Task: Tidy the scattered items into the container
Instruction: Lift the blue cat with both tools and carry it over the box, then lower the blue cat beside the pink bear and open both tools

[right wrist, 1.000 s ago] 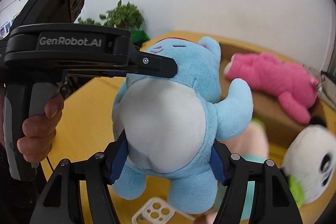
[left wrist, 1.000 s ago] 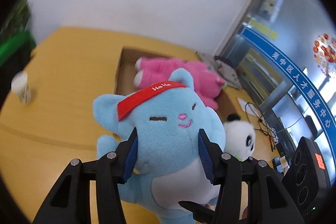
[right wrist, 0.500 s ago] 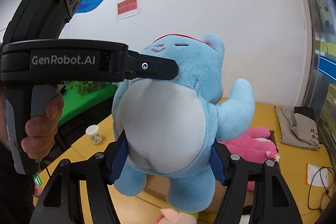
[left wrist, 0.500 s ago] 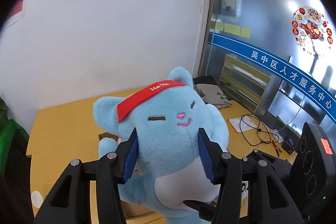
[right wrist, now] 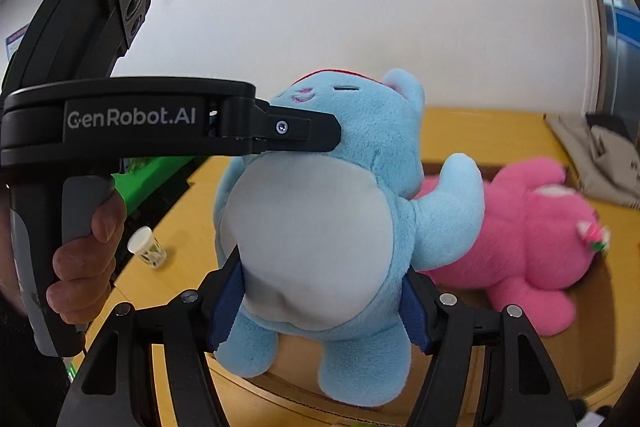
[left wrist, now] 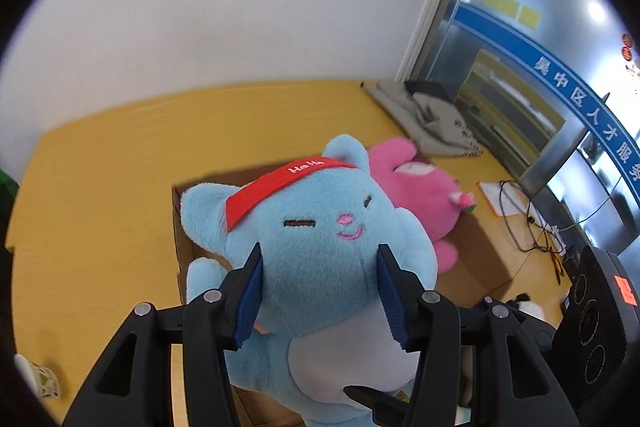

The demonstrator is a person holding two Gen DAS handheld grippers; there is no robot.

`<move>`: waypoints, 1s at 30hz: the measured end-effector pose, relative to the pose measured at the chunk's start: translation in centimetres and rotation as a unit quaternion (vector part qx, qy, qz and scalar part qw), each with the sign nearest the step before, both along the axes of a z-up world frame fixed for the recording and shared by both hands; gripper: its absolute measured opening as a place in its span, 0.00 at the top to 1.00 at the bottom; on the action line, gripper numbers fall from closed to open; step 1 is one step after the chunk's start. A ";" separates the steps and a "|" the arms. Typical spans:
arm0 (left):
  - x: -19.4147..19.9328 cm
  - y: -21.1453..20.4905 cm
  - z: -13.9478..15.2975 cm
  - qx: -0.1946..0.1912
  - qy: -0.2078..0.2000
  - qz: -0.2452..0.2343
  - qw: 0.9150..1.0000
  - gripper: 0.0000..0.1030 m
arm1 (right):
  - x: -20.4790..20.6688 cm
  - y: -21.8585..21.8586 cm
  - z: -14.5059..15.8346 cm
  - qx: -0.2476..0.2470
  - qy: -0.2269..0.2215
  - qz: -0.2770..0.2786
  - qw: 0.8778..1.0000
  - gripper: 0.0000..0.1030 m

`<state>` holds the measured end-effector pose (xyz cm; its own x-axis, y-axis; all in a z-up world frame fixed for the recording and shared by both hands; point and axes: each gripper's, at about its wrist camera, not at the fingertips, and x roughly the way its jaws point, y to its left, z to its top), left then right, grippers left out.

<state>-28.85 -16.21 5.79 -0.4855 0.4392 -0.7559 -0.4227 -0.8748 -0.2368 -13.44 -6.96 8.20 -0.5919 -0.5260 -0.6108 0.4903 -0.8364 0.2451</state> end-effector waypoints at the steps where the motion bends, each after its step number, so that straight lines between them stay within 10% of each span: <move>1: -0.4 -0.3 -1.3 0.000 -0.015 0.002 1.000 0.50 | -0.5 -0.4 -1.0 0.004 -0.010 0.001 1.000 0.29; 8: -1.5 -1.4 -8.6 0.004 -0.083 0.004 0.997 0.50 | -1.7 -2.7 -8.3 0.025 -0.095 0.007 0.995 0.29; 17: -1.0 -2.0 -9.9 0.007 -0.087 0.007 0.996 0.46 | -1.1 -4.5 -10.6 0.043 -0.159 -0.002 0.986 0.30; 23: 0.0 -2.0 -8.2 -0.021 -0.079 0.051 0.995 0.30 | -0.9 -3.8 -10.4 0.043 -0.159 -0.008 0.986 0.15; 30: 7.3 -2.2 1.3 0.012 0.062 0.093 0.994 0.30 | 3.4 0.5 -4.4 0.061 -0.053 0.000 0.997 0.03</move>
